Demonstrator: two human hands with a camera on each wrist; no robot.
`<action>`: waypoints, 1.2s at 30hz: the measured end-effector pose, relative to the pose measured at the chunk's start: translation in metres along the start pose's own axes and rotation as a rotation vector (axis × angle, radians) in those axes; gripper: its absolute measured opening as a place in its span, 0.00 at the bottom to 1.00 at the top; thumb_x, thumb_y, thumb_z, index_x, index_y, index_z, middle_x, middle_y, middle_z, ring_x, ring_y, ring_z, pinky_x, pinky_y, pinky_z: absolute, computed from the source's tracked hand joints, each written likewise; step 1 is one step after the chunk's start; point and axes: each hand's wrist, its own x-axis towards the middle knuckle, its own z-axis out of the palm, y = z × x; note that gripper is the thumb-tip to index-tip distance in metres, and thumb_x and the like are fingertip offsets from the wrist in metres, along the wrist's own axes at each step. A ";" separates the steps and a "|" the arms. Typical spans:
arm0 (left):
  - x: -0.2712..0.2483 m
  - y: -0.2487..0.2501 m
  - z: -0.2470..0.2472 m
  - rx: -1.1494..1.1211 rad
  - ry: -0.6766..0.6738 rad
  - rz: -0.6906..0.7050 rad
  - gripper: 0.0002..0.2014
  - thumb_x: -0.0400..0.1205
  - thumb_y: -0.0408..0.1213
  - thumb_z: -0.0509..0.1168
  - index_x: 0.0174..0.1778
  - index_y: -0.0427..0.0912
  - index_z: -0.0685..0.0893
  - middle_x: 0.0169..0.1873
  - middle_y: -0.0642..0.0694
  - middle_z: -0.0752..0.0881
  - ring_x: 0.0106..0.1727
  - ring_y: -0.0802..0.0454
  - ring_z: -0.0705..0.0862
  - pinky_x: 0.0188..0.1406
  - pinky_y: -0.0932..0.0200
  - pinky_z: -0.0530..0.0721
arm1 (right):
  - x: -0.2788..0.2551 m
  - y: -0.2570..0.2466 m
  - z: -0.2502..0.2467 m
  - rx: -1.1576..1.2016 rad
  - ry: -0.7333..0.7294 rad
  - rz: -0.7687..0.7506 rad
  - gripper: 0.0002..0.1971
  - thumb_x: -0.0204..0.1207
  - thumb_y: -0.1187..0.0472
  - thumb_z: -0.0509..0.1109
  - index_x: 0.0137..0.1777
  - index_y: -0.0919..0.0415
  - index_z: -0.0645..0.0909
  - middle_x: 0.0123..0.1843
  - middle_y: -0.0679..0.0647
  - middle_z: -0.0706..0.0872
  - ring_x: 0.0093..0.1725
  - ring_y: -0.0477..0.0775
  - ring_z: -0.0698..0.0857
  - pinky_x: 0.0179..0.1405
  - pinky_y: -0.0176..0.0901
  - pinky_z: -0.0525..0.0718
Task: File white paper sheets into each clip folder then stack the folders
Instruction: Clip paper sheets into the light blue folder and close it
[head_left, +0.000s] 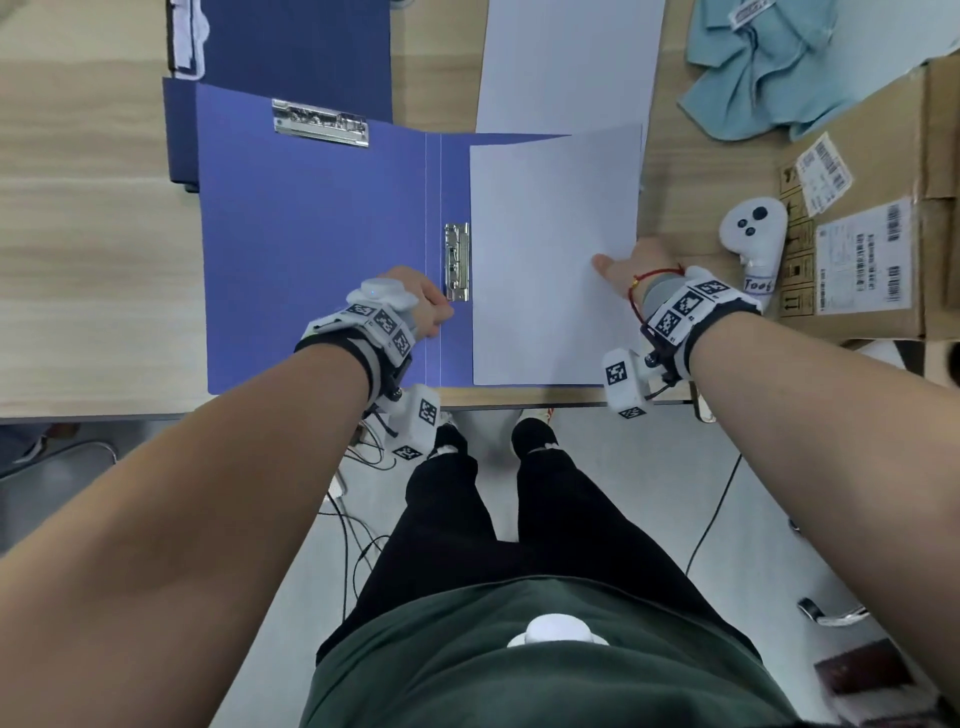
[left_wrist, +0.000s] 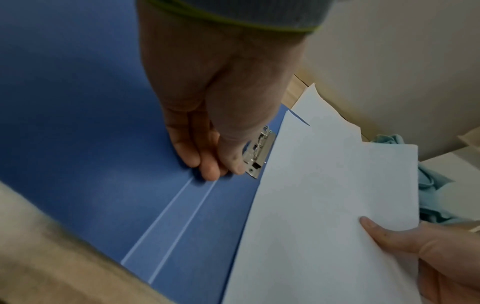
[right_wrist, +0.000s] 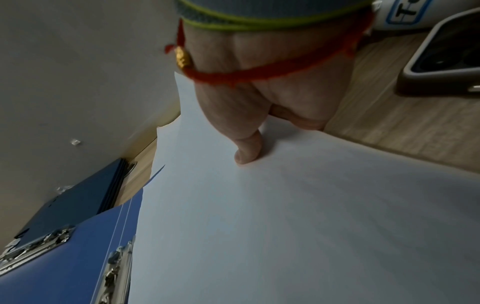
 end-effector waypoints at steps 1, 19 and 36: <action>0.000 0.001 -0.006 0.007 0.003 -0.007 0.06 0.79 0.47 0.73 0.45 0.49 0.88 0.36 0.48 0.92 0.35 0.55 0.86 0.37 0.62 0.81 | 0.000 -0.001 0.000 0.001 0.000 0.003 0.35 0.82 0.46 0.65 0.80 0.69 0.62 0.79 0.63 0.71 0.76 0.66 0.72 0.70 0.54 0.72; 0.008 -0.009 -0.022 -0.408 -0.159 0.094 0.15 0.78 0.53 0.73 0.43 0.42 0.89 0.47 0.40 0.92 0.36 0.54 0.88 0.37 0.66 0.88 | 0.003 -0.005 0.003 0.031 -0.018 0.032 0.33 0.83 0.47 0.64 0.79 0.71 0.63 0.77 0.63 0.73 0.76 0.64 0.72 0.70 0.50 0.72; 0.036 0.008 -0.038 -0.352 0.060 0.146 0.26 0.77 0.37 0.76 0.70 0.42 0.79 0.55 0.39 0.88 0.50 0.45 0.86 0.63 0.47 0.85 | 0.000 -0.013 0.000 -0.006 -0.048 0.007 0.36 0.81 0.46 0.66 0.80 0.69 0.62 0.77 0.64 0.73 0.74 0.66 0.75 0.64 0.50 0.75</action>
